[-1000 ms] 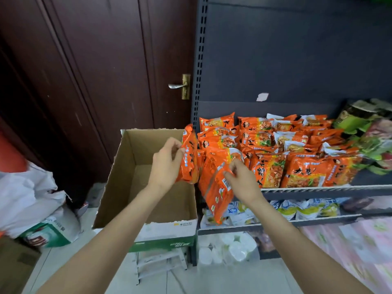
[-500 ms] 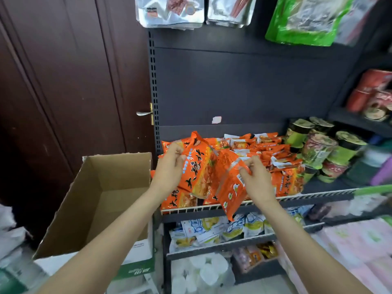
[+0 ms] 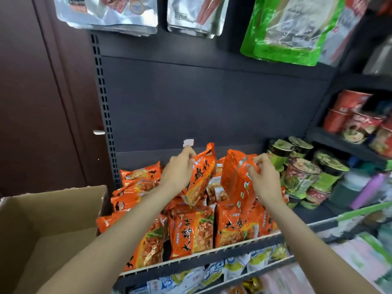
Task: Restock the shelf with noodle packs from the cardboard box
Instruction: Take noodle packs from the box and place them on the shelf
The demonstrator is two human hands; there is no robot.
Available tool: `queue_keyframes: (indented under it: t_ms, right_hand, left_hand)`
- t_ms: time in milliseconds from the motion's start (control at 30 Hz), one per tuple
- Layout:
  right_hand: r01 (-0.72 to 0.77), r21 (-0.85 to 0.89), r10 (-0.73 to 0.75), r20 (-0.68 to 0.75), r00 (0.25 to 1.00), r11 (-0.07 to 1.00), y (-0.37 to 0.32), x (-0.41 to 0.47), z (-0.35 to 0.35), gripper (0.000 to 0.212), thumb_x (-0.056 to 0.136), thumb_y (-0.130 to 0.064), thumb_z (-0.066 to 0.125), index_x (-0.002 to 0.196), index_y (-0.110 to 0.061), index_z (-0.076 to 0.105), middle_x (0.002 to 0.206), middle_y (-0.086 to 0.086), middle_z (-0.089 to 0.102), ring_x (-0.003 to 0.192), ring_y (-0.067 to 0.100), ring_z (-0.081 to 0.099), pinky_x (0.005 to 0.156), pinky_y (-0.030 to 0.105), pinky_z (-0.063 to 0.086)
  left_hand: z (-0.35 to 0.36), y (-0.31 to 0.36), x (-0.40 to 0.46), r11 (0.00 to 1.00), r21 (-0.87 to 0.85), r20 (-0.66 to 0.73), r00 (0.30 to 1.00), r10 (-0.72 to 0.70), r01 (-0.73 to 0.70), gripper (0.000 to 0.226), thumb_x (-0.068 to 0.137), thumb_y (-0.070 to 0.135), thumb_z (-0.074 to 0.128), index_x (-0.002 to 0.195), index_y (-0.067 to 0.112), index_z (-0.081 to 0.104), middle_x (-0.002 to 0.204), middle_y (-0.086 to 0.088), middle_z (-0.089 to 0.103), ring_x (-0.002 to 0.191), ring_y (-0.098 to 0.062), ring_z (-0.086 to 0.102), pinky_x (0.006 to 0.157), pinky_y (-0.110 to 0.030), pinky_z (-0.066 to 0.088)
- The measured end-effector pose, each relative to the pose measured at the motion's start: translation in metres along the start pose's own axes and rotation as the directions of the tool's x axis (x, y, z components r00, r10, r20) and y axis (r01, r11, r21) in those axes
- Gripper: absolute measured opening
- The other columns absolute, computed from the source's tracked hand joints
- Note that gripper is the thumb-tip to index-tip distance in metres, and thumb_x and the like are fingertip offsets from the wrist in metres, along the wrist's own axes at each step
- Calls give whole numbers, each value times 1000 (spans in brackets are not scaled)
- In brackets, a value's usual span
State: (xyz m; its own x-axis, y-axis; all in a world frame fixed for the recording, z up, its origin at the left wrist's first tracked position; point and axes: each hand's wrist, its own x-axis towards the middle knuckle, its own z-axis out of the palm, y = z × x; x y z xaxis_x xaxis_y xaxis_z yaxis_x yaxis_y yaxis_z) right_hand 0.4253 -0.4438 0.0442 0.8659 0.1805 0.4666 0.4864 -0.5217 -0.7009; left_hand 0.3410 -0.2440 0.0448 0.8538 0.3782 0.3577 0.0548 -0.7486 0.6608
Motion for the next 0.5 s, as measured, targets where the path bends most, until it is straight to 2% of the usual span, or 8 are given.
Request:
queue_keyframes:
  t_ms: [167, 333, 500]
  right_hand:
    - [-28, 4, 28, 4, 1000, 1000, 25, 33, 10, 13, 94, -13, 51, 89, -8, 41, 58, 0, 43, 47, 14, 37, 53, 32, 30]
    - [16, 44, -18, 59, 998, 999, 39, 62, 18, 13, 93, -11, 51, 87, -10, 39, 58, -2, 42, 47, 14, 40, 52, 34, 28]
    - [108, 26, -110, 156, 982, 994, 51, 87, 37, 11, 93, -15, 52, 89, -13, 42, 66, 7, 56, 59, 24, 55, 59, 41, 42]
  left_hand:
    - [24, -2, 33, 976, 208, 32, 997, 65, -70, 8, 100, 14, 36, 98, 22, 37, 66, -6, 56, 56, -27, 50, 51, -33, 36]
    - [35, -13, 57, 909, 406, 114, 992, 48, -90, 33, 91, -1, 39, 91, 30, 29, 76, 1, 58, 66, -28, 53, 52, -33, 35]
    - [39, -25, 71, 877, 470, 256, 966, -27, -100, 23, 94, 5, 38, 96, 27, 36, 78, 3, 53, 74, -26, 50, 58, -34, 36]
